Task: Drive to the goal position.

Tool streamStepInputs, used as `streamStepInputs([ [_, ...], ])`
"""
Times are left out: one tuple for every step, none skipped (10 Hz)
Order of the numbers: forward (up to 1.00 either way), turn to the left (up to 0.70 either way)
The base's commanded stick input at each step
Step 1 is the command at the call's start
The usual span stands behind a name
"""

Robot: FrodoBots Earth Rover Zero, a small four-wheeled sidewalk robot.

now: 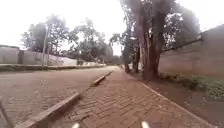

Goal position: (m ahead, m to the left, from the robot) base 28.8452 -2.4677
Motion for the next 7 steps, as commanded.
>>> streamStepInputs([
  [0.5,0.0],
  [0.5,0.03],
  [0.5,0.11],
  [0.5,0.19],
  [0.5,-0.5],
  [0.5,-0.5],
  [0.5,-0.5],
])
